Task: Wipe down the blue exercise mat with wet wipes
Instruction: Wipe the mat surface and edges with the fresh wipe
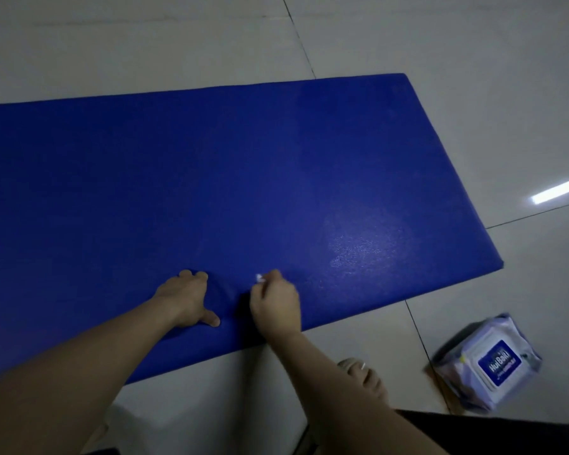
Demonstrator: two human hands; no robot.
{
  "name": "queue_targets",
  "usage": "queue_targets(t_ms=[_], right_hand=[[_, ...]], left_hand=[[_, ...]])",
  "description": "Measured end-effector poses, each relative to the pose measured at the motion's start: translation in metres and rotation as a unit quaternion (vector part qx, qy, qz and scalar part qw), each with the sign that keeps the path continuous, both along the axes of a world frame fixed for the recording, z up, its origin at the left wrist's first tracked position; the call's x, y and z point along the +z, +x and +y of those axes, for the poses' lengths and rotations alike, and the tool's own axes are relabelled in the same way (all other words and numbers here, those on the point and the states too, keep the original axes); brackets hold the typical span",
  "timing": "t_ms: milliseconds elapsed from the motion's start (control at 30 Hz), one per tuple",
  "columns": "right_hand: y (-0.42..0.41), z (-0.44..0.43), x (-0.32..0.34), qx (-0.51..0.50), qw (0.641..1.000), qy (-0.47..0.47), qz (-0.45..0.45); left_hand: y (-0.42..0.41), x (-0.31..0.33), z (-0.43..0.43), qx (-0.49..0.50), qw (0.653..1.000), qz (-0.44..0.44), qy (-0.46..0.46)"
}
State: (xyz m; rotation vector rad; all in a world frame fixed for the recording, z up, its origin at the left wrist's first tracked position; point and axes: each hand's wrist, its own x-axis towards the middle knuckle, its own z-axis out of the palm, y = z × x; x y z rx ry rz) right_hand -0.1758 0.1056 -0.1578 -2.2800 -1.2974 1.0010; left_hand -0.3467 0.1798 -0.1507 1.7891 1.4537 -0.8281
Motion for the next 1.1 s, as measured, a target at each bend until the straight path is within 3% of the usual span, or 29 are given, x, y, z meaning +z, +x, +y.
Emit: queue_targets(t_ms=[100,167,433,600,767,967,1100], right_hand=[[-0.008,0.001,-0.008,0.095,0.995,0.002,-0.025],[0.014,0.005,-0.009,0.102,0.993,0.013,-0.055],[0.154,0.020,-0.004,-0.100,0.974,-0.025,-0.204],[0.137,0.031,-0.014,-0.174,0.977,0.007,-0.125],[0.056,0.037,-0.016,-0.080,0.995,0.031,-0.059],[-0.022,0.031,-0.018,0.164,0.984,0.047,-0.054],[0.014,0.042,-0.019,0.119,0.988,0.042,-0.090]], left_hand=[[-0.001,0.000,0.000,0.001,1.000,-0.003,-0.002],[-0.001,0.000,0.000,0.001,1.000,-0.006,-0.001],[-0.001,-0.002,0.000,0.003,1.000,-0.008,0.001],[0.000,-0.002,0.000,0.000,1.000,-0.007,0.002],[-0.001,-0.004,0.000,0.000,1.000,-0.008,0.004],[-0.002,-0.003,-0.001,-0.003,1.000,-0.002,0.013],[-0.002,-0.004,-0.001,-0.009,1.000,-0.003,0.019]])
